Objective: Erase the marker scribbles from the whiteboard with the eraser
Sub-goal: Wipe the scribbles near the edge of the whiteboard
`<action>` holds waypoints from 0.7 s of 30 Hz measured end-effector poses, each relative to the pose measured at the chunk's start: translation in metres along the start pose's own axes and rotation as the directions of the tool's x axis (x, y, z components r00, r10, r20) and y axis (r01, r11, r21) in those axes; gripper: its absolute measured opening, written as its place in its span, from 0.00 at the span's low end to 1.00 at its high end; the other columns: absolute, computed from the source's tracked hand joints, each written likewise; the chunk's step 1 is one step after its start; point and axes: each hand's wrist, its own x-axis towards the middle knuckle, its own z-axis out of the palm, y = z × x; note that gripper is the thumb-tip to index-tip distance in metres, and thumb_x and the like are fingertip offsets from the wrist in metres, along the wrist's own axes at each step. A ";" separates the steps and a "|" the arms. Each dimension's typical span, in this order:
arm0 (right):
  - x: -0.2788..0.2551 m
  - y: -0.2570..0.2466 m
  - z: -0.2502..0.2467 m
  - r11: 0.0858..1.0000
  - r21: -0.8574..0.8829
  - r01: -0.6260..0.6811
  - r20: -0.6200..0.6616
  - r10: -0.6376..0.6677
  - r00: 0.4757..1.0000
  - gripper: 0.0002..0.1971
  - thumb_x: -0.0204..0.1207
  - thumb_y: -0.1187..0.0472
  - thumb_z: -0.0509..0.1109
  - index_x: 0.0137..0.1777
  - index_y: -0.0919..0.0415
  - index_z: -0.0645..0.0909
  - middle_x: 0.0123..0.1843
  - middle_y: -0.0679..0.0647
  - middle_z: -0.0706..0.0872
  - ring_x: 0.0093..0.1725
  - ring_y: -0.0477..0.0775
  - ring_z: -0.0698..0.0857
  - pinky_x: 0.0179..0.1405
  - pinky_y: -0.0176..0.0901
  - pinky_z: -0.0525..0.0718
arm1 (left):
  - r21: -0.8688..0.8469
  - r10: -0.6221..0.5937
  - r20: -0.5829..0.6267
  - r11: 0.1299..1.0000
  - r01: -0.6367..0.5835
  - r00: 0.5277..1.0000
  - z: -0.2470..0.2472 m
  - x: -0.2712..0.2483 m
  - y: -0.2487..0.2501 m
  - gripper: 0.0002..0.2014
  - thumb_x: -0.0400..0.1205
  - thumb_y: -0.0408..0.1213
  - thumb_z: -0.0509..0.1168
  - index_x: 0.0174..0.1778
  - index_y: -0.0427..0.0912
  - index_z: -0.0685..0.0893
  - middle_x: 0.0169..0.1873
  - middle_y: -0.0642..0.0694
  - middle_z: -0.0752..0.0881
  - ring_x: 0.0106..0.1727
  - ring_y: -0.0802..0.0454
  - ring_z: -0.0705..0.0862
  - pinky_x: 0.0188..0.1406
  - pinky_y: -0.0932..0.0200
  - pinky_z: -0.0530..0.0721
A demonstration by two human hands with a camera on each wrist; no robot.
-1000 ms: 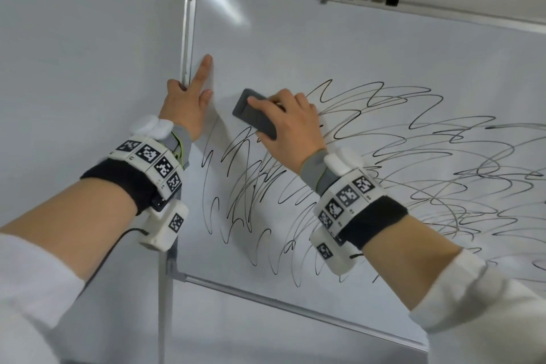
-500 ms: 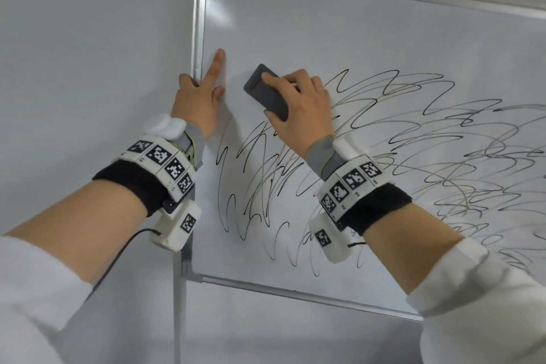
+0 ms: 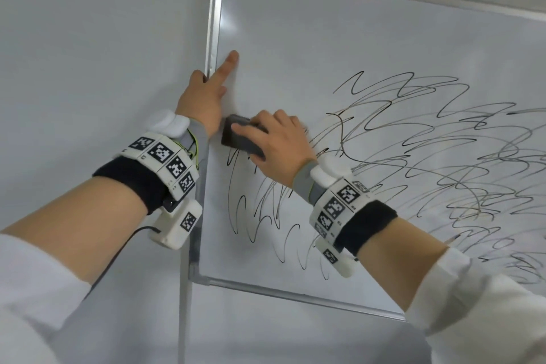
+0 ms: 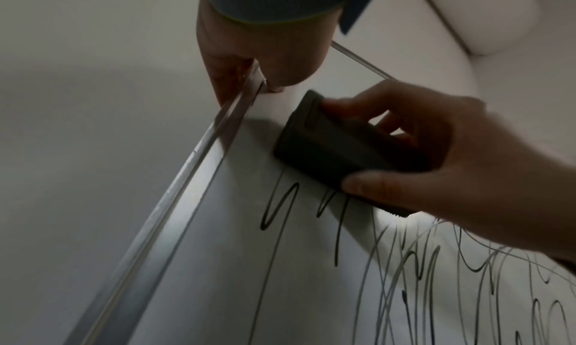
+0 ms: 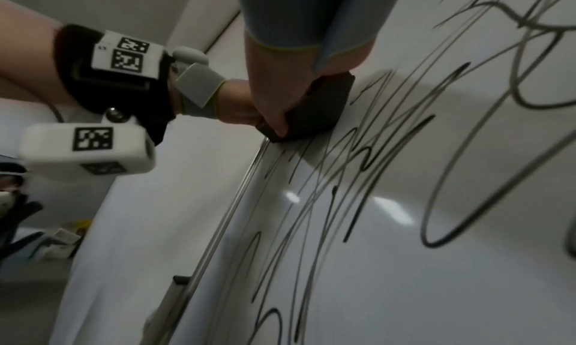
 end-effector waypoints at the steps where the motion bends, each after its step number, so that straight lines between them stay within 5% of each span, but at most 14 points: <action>1: 0.001 0.000 0.000 1.000 0.000 0.014 0.011 -0.014 1.000 0.28 0.59 0.62 0.78 0.63 0.55 0.81 0.49 0.60 0.82 0.42 0.65 0.78 0.38 0.53 0.75 | -0.003 0.005 0.009 1.000 -0.005 1.000 0.000 -0.001 0.000 0.30 0.87 0.32 0.46 0.75 0.73 0.51 0.50 0.47 0.65 0.64 0.51 0.77 0.57 0.63 0.70; 7: 0.027 0.008 -0.008 0.987 0.025 -0.156 -0.152 0.158 0.976 0.27 0.59 0.60 0.78 0.62 0.55 0.83 0.48 0.59 0.82 0.42 0.63 0.78 0.37 0.49 0.73 | -0.062 0.034 0.006 0.998 -0.034 0.999 0.001 0.002 -0.005 0.24 0.87 0.40 0.48 0.76 0.68 0.57 0.49 0.46 0.66 0.48 0.49 0.73 0.55 0.61 0.71; 9: 0.014 -0.002 0.002 0.999 0.009 -0.051 -0.089 0.052 0.995 0.27 0.59 0.61 0.78 0.62 0.54 0.82 0.48 0.59 0.82 0.42 0.62 0.77 0.38 0.49 0.72 | -0.062 0.058 -0.077 0.996 -0.063 0.995 0.003 0.005 -0.005 0.21 0.85 0.42 0.54 0.75 0.61 0.64 0.53 0.46 0.67 0.56 0.46 0.77 0.54 0.59 0.73; 10: 0.004 -0.008 0.009 1.000 0.002 0.008 -0.039 -0.008 0.999 0.28 0.59 0.61 0.78 0.62 0.54 0.82 0.47 0.59 0.82 0.41 0.62 0.77 0.38 0.48 0.72 | -0.043 0.092 -0.140 0.994 -0.099 0.986 0.004 0.006 -0.005 0.20 0.84 0.42 0.56 0.73 0.59 0.67 0.59 0.46 0.68 0.62 0.52 0.75 0.58 0.60 0.74; 12: -0.014 -0.017 0.019 0.998 0.017 0.068 0.033 -0.068 0.997 0.27 0.59 0.62 0.79 0.61 0.53 0.83 0.47 0.58 0.82 0.41 0.61 0.78 0.39 0.50 0.74 | 0.033 0.183 -0.221 0.983 -0.180 0.958 0.004 0.007 -0.005 0.21 0.83 0.44 0.58 0.73 0.57 0.67 0.72 0.48 0.62 0.66 0.74 0.64 0.59 0.77 0.72; 14: -0.017 -0.019 0.019 0.996 0.026 0.084 0.058 -0.086 0.995 0.26 0.59 0.62 0.79 0.61 0.54 0.83 0.47 0.58 0.83 0.41 0.62 0.78 0.39 0.51 0.75 | 0.043 0.204 -0.215 0.979 -0.199 0.955 0.001 0.007 -0.001 0.24 0.84 0.43 0.58 0.76 0.55 0.61 0.78 0.49 0.56 0.74 0.68 0.60 0.59 0.87 0.63; 17: 0.001 -0.011 0.007 0.998 0.000 0.062 0.058 -0.062 0.996 0.27 0.59 0.62 0.79 0.61 0.54 0.83 0.47 0.59 0.82 0.40 0.62 0.78 0.37 0.48 0.71 | 0.172 0.334 -0.036 0.931 -0.324 0.942 0.001 0.009 -0.003 0.27 0.84 0.24 0.48 0.80 0.44 0.56 0.82 0.48 0.52 0.82 0.51 0.51 0.78 0.63 0.51; 21: 0.012 -0.006 0.003 1.000 0.018 0.015 0.003 -0.015 1.000 0.27 0.59 0.63 0.78 0.61 0.54 0.83 0.48 0.59 0.83 0.41 0.63 0.78 0.37 0.47 0.67 | 0.177 0.345 -0.031 0.926 -0.335 0.938 0.000 0.008 -0.004 0.33 0.80 0.19 0.48 0.81 0.43 0.53 0.82 0.49 0.50 0.81 0.52 0.54 0.78 0.57 0.58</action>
